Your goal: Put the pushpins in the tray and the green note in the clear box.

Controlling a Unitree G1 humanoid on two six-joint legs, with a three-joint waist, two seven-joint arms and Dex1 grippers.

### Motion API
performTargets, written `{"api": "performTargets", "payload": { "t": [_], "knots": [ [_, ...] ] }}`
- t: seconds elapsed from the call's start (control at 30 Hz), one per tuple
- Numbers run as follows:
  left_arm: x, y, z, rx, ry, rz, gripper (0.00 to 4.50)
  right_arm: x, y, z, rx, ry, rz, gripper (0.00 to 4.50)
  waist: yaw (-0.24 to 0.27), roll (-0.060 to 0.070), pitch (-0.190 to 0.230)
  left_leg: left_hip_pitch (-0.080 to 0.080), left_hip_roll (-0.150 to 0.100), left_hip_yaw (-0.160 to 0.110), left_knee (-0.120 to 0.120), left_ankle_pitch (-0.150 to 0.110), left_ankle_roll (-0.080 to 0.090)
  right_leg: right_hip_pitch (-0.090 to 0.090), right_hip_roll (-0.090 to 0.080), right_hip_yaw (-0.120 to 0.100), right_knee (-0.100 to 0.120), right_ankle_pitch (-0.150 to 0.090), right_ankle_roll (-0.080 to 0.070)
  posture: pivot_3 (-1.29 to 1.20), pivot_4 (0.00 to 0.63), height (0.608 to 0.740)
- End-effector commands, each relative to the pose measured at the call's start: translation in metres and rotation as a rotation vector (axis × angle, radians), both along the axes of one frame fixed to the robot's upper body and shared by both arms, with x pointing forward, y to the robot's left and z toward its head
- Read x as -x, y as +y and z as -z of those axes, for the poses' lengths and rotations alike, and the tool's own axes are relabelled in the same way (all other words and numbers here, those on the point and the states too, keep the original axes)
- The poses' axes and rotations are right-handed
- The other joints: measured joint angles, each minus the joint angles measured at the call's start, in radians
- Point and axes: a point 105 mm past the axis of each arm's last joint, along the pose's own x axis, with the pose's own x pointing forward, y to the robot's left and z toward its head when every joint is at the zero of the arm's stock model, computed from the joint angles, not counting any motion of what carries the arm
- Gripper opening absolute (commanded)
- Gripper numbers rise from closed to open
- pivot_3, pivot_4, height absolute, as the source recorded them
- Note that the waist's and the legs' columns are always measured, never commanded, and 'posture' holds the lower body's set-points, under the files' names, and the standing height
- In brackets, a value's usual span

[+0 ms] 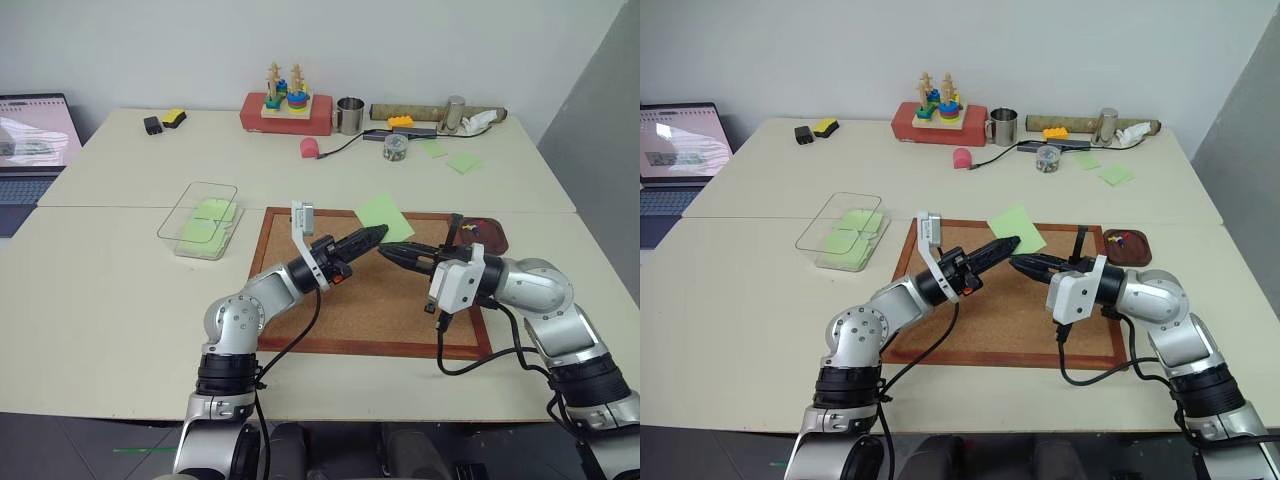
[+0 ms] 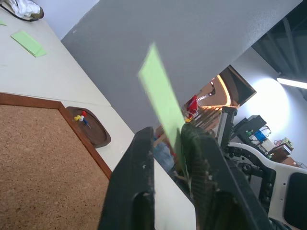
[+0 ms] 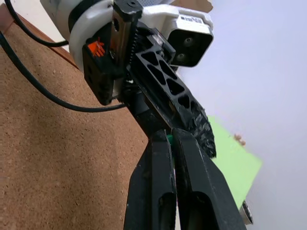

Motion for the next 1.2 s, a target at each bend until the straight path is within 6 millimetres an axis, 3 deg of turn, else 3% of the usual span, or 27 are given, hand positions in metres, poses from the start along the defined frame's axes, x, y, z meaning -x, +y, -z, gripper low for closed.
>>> {"api": "performTargets", "payload": {
  "t": [0.03, 0.3, 0.63, 0.67, 0.83, 0.97, 1.2],
  "knots": [
    [0.002, -0.005, -0.013, 0.021, -0.053, 0.019, 0.09, 0.007, 0.003, -0.01, -0.022, -0.033, -0.025, 0.0, 0.0, 0.0, 0.0, 0.0, 0.0, 0.0, 0.0, 0.0, 0.0, 0.0, 0.0, 0.0, 0.0, 0.0, 0.0, 0.0, 0.15, 0.74],
    [-0.008, -0.003, -0.003, 0.005, -0.004, -0.052, 0.01, 0.008, 0.004, -0.014, -0.042, -0.039, -0.026, 0.0, 0.0, 0.0, 0.0, 0.0, 0.0, 0.0, 0.0, 0.0, 0.0, 0.0, 0.0, 0.0, 0.0, 0.0, 0.0, 0.0, 0.15, 0.74],
    [-0.024, 0.004, 0.018, -0.092, 0.016, -0.188, 0.01, 0.013, 0.001, -0.04, -0.121, -0.069, -0.023, 0.0, 0.0, 0.0, 0.0, 0.0, 0.0, 0.0, 0.0, 0.0, 0.0, 0.0, 0.0, 0.0, 0.0, 0.0, 0.0, 0.0, 0.15, 0.74],
    [-0.023, 0.004, 0.018, -0.099, 0.012, -0.192, 0.01, 0.009, -0.004, -0.043, -0.143, -0.059, 0.01, 0.0, 0.001, 0.0, 0.0, 0.0, 0.0, 0.0, 0.0, 0.0, 0.0, 0.0, 0.0, 0.0, 0.0, 0.0, 0.0, 0.0, 0.15, 0.74],
    [-0.004, 0.011, -0.002, -0.096, -0.072, -0.142, 0.01, -0.043, -0.064, -0.042, -0.219, 0.062, 0.389, 0.0, 0.0, 0.0, 0.0, 0.0, 0.0, 0.0, 0.0, 0.0, 0.0, 0.0, -0.001, 0.0, 0.0, 0.0, 0.0, 0.0, 0.15, 0.74],
    [0.016, 0.022, -0.015, -0.112, -0.128, -0.101, 0.01, -0.074, -0.111, -0.02, -0.22, 0.2, 0.649, 0.0, -0.001, 0.0, 0.0, 0.0, 0.0, 0.0, 0.0, 0.0, 0.0, 0.0, 0.0, 0.0, 0.0, 0.0, 0.0, 0.0, 0.15, 0.74],
    [0.027, 0.03, -0.014, -0.165, -0.15, -0.099, 0.01, -0.1, -0.153, 0.026, -0.108, 0.337, 0.87, 0.0, -0.003, 0.0, 0.0, 0.0, 0.0, 0.001, 0.0, 0.0, 0.0, 0.0, 0.0, 0.001, 0.0, 0.0, 0.0, 0.0, 0.15, 0.74]
  ]
}}
